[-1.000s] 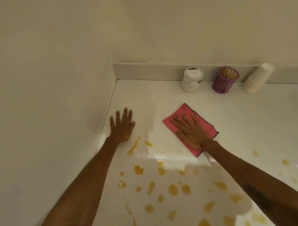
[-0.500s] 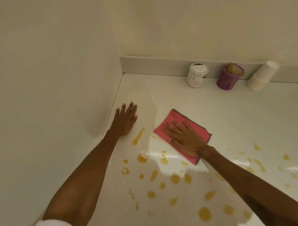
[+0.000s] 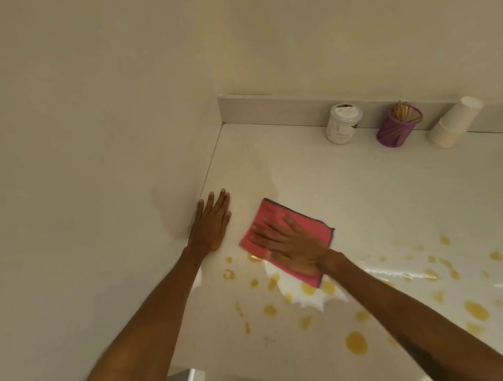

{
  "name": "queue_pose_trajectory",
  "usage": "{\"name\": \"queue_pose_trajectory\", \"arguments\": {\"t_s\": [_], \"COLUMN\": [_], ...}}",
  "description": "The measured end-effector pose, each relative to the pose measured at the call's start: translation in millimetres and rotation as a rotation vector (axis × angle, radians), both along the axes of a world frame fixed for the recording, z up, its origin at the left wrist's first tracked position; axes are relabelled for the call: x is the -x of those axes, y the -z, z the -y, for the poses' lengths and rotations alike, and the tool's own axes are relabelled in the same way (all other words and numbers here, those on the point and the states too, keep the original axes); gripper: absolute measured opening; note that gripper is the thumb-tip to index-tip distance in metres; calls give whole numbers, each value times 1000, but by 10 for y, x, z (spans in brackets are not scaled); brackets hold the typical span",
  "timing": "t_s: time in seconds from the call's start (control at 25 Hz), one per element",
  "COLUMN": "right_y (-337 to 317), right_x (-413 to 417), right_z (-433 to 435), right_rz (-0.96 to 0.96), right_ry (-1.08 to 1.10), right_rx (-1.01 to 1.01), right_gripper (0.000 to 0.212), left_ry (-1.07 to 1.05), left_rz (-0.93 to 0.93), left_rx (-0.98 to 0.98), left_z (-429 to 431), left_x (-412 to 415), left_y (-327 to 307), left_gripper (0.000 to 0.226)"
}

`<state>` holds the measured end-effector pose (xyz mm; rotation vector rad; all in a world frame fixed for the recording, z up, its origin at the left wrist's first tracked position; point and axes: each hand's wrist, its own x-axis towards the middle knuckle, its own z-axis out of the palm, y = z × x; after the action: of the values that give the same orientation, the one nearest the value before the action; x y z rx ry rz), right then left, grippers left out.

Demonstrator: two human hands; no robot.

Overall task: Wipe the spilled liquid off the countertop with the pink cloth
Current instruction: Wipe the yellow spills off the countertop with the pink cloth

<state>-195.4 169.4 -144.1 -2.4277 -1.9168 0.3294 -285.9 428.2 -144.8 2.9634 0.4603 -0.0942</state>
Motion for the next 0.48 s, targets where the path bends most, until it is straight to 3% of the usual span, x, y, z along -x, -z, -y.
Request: {"name": "queue_pose_trajectory", "arguments": {"t_s": [0.08,0.24,0.48], "right_y": [2,-65,-27], "right_x": [-219,-628,585], "right_z": [376,114,-515], "right_rz": [-3,12,-53], "right_ry": [14,352,244], "right_rx": [-17,33,-20], "right_gripper": [56,56,60], "left_ry": [-12,-34,12], "left_rz": [11,21,-80], "left_rx": [22,-10,53], "left_z": [54,58,10], "left_x": [53,19,16], "left_y": [-14,18,-73], "left_gripper": [56,56,56]}}
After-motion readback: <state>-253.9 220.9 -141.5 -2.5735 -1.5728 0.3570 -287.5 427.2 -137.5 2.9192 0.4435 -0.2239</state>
